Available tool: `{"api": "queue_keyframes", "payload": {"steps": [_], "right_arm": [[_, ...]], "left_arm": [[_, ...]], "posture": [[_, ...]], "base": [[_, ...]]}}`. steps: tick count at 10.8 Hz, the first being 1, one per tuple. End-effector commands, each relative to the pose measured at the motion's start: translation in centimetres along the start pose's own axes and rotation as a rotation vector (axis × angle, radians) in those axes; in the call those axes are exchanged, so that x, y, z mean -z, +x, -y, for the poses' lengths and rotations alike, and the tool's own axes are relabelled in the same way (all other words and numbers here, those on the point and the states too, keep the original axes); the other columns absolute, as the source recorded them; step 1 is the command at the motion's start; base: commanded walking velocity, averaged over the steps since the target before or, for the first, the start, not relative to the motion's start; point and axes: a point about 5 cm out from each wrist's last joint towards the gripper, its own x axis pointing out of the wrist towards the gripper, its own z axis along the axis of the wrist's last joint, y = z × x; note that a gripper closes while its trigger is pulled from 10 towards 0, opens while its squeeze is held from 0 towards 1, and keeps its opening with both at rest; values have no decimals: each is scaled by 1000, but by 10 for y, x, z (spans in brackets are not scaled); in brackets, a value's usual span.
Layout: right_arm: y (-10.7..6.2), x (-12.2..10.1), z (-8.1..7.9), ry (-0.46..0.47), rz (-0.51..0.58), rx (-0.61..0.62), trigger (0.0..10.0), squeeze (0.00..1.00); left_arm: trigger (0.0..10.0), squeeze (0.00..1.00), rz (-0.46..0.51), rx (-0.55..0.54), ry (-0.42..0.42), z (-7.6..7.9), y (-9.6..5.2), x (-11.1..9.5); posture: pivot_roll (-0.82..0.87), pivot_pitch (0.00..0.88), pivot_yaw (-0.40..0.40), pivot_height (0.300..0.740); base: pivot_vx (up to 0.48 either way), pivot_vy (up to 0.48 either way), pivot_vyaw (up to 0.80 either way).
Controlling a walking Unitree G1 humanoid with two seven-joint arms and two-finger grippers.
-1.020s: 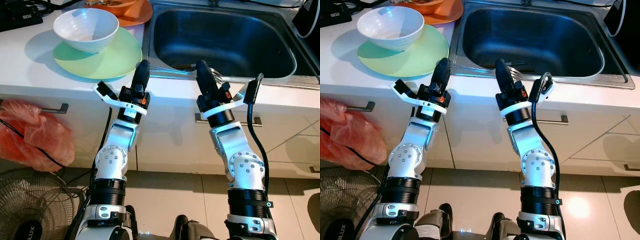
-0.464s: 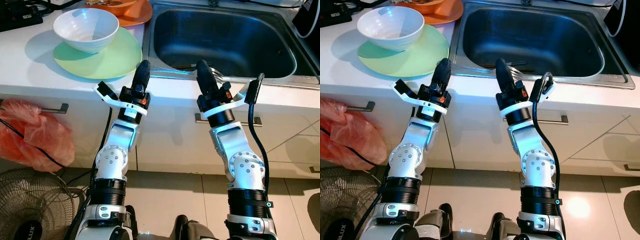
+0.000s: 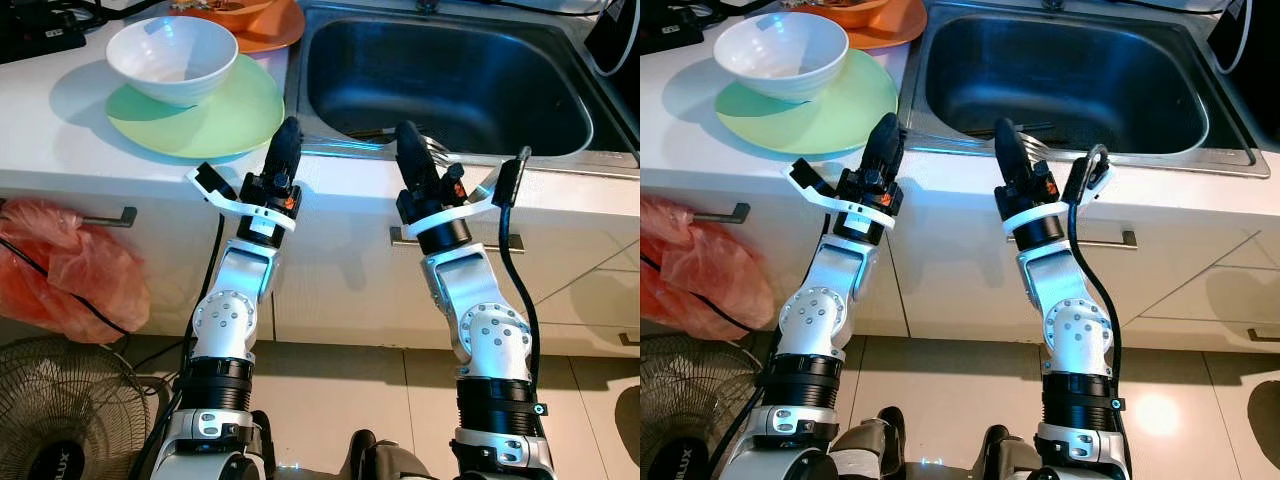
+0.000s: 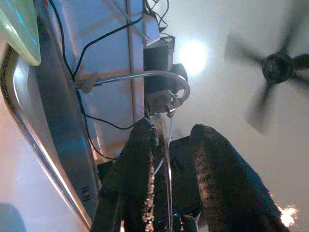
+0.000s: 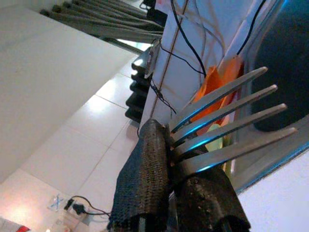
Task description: Kitchen organization
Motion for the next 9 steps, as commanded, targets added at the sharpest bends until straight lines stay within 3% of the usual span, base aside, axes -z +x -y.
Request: {"api": "queue_keyframes", "payload": {"steps": [1,3,4,5,9], "right_arm": [[0,7,-1,109,54,3,10000,0],[1,4,-1,141,77,5,10000,0],[4,-1,-4,192,115,-2,10000,0],[7,-5,-7,229,142,-16,10000,0],[8,-6,-4,216,155,14,10000,0]], "left_arm": [[10000,1000,-37,86,-139,23,20,44],[10000,1000,-44,86,-134,24,21,46],[10000,0,-57,87,-129,25,21,48],[10000,0,-71,92,-128,26,21,50],[10000,0,-75,102,-123,27,21,50]], "posture": [[105,197,-53,740],[104,197,-51,740],[102,196,-49,740],[100,196,-49,740],[106,195,-50,740]], "base": [[0,0,0],[0,0,0],[0,0,0],[0,0,0],[0,0,0]]}}
